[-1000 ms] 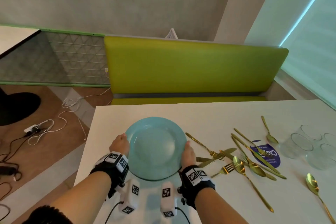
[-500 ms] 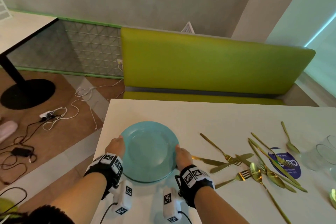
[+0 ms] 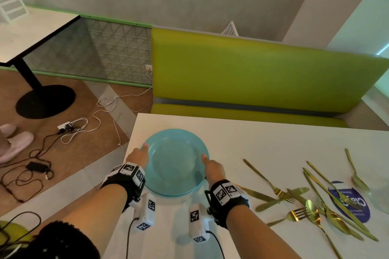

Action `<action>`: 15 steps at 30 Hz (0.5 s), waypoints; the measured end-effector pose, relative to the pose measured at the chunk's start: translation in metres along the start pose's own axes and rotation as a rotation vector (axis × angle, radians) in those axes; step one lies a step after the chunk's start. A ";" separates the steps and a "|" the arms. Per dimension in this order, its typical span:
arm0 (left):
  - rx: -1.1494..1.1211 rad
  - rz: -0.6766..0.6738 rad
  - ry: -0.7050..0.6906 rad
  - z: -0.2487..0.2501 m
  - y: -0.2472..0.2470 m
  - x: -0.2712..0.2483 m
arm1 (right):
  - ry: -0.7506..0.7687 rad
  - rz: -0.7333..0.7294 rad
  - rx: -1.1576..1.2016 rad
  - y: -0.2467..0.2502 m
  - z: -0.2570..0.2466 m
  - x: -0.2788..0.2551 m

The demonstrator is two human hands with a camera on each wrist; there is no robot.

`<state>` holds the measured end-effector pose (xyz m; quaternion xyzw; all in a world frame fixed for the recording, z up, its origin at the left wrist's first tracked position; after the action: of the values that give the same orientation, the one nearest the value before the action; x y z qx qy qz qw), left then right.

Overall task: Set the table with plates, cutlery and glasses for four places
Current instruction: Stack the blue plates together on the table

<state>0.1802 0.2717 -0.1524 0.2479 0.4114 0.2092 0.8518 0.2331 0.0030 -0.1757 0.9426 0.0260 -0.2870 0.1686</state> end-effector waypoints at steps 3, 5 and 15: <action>-0.035 0.006 0.000 0.003 0.006 0.006 | 0.010 -0.021 0.002 -0.008 -0.008 0.005; -0.060 0.017 -0.003 0.005 0.009 0.010 | 0.000 -0.028 0.037 -0.013 -0.012 0.008; -0.184 -0.005 -0.024 0.013 0.021 0.021 | -0.017 -0.002 0.243 -0.028 -0.016 0.032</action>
<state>0.1997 0.2967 -0.1456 0.1701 0.3807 0.2411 0.8764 0.2644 0.0329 -0.1894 0.9536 -0.0094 -0.2964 0.0531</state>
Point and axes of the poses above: each hand's wrist, its own x-axis towards the middle knuckle, its own y-axis out of the back of the hand, z = x × y, the point moved 9 cm from there along x, towards the middle knuckle, and after that the axes turned 3 degrees about y, right-handed, at the moved point
